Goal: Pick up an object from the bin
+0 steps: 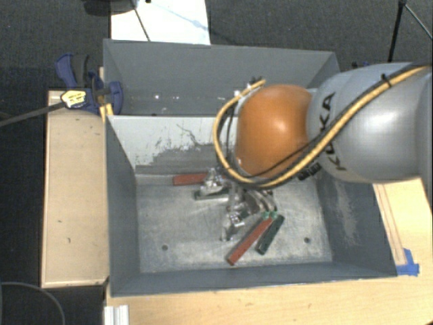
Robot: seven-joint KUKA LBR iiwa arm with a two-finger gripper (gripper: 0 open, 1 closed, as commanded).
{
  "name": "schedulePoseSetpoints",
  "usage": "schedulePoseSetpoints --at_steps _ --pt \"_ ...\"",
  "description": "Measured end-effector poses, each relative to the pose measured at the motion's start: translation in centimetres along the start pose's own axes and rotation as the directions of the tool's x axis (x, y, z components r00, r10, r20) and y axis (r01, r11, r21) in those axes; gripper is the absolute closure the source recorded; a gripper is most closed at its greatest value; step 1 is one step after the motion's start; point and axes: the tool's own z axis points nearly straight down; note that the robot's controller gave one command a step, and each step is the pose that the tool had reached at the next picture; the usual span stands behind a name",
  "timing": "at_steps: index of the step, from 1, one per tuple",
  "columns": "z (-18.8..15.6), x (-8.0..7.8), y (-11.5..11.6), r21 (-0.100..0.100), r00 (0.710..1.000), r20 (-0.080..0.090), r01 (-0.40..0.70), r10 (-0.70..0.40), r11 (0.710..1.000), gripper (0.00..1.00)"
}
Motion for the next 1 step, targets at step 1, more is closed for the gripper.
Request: schedulePoseSetpoints --at_steps 1 --pt "2.21 -4.18 -3.31 0.001 0.999 0.010 -0.035 0.035 0.999 0.00"
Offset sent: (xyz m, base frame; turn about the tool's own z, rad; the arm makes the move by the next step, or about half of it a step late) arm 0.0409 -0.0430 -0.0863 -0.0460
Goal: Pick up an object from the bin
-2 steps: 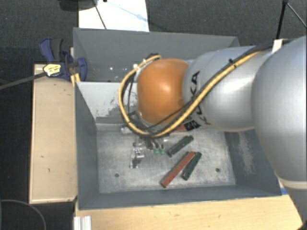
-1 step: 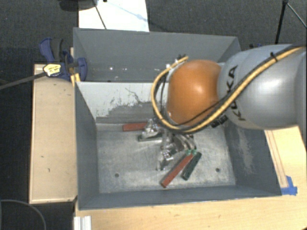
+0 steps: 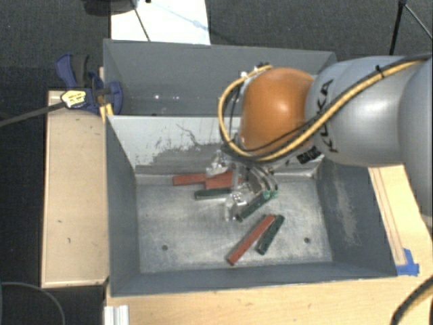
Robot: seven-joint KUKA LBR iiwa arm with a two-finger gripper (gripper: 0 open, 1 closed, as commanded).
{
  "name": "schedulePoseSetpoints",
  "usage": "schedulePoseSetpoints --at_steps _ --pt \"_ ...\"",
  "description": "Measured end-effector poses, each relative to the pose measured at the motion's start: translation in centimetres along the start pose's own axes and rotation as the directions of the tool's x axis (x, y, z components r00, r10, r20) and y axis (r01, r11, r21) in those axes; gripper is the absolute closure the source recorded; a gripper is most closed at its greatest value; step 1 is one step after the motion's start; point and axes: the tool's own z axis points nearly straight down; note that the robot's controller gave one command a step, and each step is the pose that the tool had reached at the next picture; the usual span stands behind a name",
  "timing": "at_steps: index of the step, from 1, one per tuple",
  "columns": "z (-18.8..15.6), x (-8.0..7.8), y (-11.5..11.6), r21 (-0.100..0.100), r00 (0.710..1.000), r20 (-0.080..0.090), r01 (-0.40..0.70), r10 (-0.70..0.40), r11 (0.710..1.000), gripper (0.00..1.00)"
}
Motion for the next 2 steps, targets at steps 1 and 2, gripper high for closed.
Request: schedulePoseSetpoints --at_steps 1,2 --pt "5.60 0.29 -1.66 -0.003 0.997 0.021 0.075 -0.075 0.997 1.00" --pt "5.60 0.29 -1.66 -0.003 0.997 0.021 0.073 -0.072 0.997 1.00"
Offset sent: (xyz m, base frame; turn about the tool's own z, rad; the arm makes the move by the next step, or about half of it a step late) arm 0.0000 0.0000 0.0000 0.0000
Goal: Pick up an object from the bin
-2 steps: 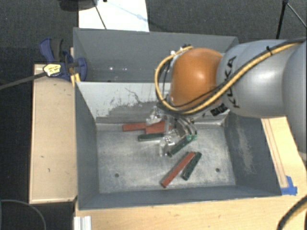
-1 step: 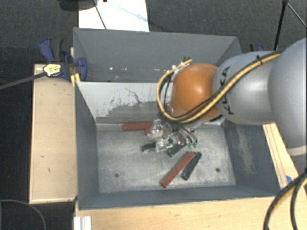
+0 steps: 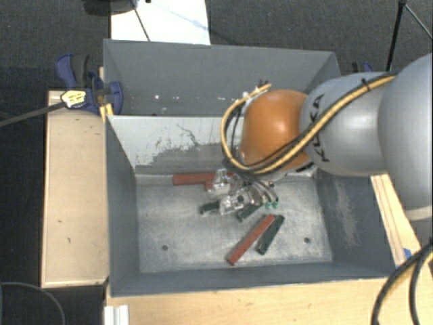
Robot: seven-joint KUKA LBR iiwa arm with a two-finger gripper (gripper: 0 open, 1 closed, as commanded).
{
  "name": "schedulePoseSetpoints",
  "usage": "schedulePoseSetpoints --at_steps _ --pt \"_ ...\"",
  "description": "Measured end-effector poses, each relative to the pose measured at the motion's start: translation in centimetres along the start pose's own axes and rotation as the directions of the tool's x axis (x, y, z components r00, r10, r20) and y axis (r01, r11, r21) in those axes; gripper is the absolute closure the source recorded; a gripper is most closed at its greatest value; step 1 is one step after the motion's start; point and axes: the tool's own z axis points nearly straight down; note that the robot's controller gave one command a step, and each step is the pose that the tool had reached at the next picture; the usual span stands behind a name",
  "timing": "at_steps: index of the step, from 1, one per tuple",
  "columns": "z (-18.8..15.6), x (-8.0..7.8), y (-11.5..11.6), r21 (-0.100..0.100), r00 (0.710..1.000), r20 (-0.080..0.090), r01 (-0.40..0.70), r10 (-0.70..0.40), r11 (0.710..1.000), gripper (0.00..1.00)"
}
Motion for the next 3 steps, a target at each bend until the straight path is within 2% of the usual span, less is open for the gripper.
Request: schedulePoseSetpoints --at_steps 1,2,3 --pt "-14.6 -1.7 3.8 0.000 0.999 -0.024 0.035 -0.035 0.999 1.00" --pt "-14.6 -1.6 3.7 0.000 0.999 -0.026 0.033 -0.033 0.999 1.00" --pt "-6.4 -2.7 4.9 0.000 0.999 -0.027 0.027 -0.027 1.000 0.00"
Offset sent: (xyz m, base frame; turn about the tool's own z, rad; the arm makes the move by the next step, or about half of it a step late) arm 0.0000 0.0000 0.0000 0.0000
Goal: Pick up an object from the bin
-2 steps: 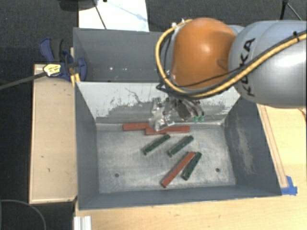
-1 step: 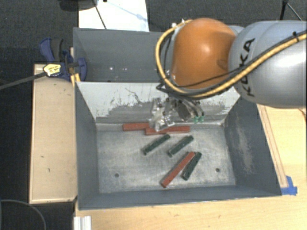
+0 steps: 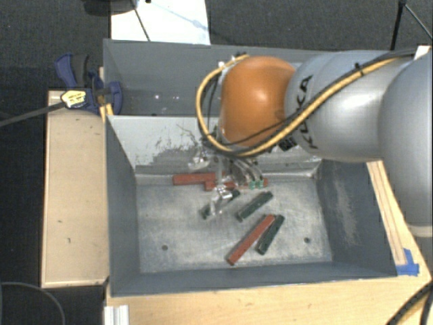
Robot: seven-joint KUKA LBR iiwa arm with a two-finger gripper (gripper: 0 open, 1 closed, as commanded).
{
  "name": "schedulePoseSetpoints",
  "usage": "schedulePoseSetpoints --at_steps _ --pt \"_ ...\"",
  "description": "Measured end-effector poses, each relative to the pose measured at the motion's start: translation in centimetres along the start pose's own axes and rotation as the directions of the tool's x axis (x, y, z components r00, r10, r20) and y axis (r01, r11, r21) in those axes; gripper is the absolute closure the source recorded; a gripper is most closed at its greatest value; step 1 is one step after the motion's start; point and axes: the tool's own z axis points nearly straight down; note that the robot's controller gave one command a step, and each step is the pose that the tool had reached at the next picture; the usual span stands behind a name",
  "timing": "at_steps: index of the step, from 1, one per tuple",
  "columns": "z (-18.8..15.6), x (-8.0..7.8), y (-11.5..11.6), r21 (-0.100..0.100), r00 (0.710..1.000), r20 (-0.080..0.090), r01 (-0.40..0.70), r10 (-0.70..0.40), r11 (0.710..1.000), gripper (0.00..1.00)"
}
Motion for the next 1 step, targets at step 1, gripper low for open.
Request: schedulePoseSetpoints --at_steps 1 --pt "-0.06 -0.04 -0.03 0.000 1.000 0.001 -0.003 0.003 1.000 0.00"
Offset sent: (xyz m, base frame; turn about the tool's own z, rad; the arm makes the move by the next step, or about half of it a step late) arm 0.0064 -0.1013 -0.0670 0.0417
